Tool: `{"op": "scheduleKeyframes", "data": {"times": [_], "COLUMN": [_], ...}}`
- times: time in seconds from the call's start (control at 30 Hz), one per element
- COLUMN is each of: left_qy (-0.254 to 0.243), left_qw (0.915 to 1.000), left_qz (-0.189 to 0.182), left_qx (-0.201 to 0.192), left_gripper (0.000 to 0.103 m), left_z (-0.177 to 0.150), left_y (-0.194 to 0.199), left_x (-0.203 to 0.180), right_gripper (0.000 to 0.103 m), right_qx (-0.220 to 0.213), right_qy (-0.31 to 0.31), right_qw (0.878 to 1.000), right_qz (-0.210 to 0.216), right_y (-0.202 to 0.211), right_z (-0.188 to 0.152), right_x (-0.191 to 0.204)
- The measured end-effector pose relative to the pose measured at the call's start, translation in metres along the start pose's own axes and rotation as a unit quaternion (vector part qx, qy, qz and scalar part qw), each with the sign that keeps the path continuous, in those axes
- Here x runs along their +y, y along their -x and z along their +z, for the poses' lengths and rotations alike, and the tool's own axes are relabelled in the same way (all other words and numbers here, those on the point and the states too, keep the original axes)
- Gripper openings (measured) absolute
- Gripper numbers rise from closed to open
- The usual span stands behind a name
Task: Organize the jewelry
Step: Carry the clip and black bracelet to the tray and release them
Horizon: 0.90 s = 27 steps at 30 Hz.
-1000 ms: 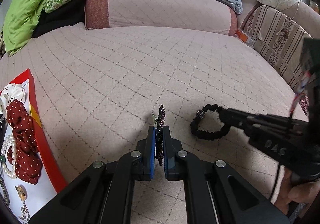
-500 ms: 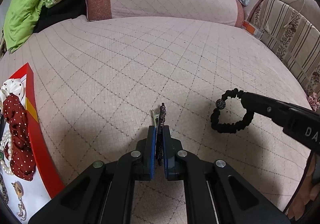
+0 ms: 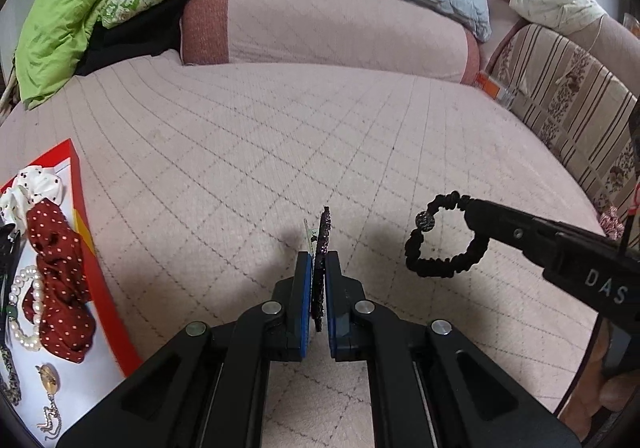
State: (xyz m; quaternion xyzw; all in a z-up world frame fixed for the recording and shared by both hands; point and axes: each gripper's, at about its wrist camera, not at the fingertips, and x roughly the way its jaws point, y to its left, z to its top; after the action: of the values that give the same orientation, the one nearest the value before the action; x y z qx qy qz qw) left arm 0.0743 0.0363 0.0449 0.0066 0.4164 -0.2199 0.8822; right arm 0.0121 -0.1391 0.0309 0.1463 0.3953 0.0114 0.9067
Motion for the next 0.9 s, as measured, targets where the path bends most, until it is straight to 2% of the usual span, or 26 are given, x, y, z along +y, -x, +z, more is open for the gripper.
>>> {"op": "scheduleKeyframes", "data": {"times": [0.33,0.7,0.9], "left_qy": [0.022,0.055,0.089], "left_qw": [0.9993,0.9956,0.9902], "left_qz": [0.006,0.041,0.073], "left_qx": [-0.031,-0.064,-0.08], "left_gripper": [0.006,0.006,0.006], "left_z": [0.003,-0.013,-0.032], "left_y": [0.029,0.077,0.11], "left_x": [0.024,0.076,0.111], "right_gripper": [0.009,0.01,0.009], "right_qx": [-0.012,-0.042,-0.033], "right_qy": [0.008,0.052,0.075], "right_qw": [1.0,0.992,0.987], "right_qz": [0.023,0.109,0.138], "right_y": [0.002,0.01,0.003], "right_z": [0.002,-0.002,-0.013], "right_x": [0.021,0.085,0.122]}}
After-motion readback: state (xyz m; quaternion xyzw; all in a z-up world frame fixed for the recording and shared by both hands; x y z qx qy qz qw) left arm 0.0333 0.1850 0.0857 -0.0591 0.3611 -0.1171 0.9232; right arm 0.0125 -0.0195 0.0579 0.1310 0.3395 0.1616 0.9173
